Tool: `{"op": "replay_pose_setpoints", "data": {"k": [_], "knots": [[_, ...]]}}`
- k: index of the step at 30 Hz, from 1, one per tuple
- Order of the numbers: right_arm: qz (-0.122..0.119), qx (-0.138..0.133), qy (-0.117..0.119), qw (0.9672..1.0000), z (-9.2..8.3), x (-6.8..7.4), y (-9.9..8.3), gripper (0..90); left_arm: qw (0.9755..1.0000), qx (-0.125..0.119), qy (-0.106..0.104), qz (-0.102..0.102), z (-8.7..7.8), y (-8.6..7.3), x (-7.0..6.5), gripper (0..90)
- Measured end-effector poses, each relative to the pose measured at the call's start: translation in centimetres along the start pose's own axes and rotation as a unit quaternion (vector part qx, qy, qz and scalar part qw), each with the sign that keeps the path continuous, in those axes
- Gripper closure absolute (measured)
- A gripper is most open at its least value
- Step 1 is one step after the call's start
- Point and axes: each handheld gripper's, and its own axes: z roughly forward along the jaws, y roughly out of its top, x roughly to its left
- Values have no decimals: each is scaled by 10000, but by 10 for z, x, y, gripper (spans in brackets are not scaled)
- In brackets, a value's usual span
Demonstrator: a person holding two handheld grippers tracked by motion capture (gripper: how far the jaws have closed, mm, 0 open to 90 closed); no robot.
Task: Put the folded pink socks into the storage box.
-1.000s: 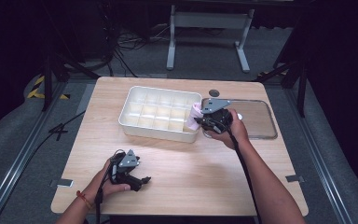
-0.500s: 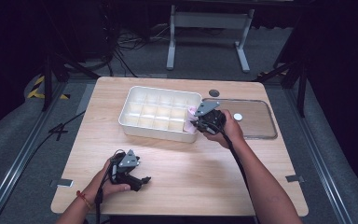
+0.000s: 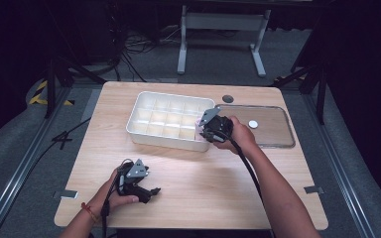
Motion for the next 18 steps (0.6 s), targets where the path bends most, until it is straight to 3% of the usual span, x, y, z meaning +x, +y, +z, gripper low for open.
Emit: {"op": "replay_pose_setpoints", "data": {"k": [5,9,12,18], "knots": [[-141,260,229,9993,8,0,3,713,10000,-3,-1,-5,0,0,0,118],[-20,344,456,9984,11,-4,3,710,10000,10,-6,-9,0,0,0,118],[133,517,764,9957,16,-11,4,682,10000,13,-5,-6,0,0,0,118],[380,615,1049,9919,16,-20,4,623,10000,11,-3,-8,0,0,0,118]]}}
